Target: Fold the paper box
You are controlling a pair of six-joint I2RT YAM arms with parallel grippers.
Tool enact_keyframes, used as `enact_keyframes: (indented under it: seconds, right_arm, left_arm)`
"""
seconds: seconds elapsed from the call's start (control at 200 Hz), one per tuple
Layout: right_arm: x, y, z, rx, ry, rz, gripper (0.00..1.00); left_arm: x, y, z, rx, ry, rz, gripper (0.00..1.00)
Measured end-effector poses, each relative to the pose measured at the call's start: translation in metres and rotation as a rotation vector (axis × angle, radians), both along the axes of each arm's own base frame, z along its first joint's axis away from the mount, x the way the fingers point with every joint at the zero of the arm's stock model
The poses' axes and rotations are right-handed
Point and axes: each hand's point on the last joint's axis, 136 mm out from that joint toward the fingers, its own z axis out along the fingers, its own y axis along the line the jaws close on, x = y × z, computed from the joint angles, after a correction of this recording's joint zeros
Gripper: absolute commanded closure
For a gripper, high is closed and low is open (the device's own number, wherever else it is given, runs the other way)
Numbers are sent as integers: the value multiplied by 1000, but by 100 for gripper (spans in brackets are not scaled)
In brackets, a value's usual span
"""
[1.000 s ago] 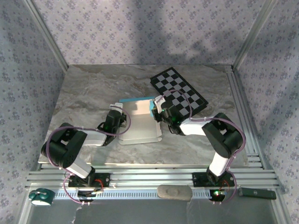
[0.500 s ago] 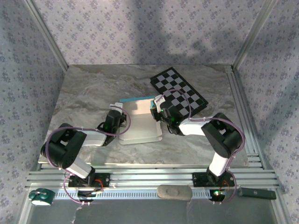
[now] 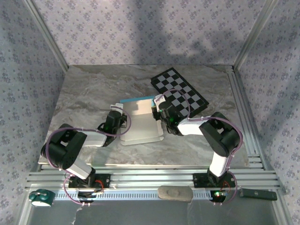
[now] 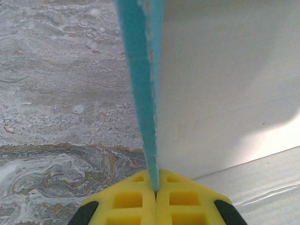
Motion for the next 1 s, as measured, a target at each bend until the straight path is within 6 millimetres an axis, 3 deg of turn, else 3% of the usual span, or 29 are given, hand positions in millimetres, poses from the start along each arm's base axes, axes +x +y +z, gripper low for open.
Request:
enact_keyframes:
  seconds: [0.165,0.33,1.004]
  right_arm:
    - [4,0,1,2,-9,-20,88]
    - [7,0,2,11,-12,-40,100]
    - [10,8,0,-50,-66,-164,100]
  left_arm:
    - [0,1,0,2,1,3,100]
    - [0,1,-1,5,1,7,100]
    - [0,5,-1,8,1,27,100]
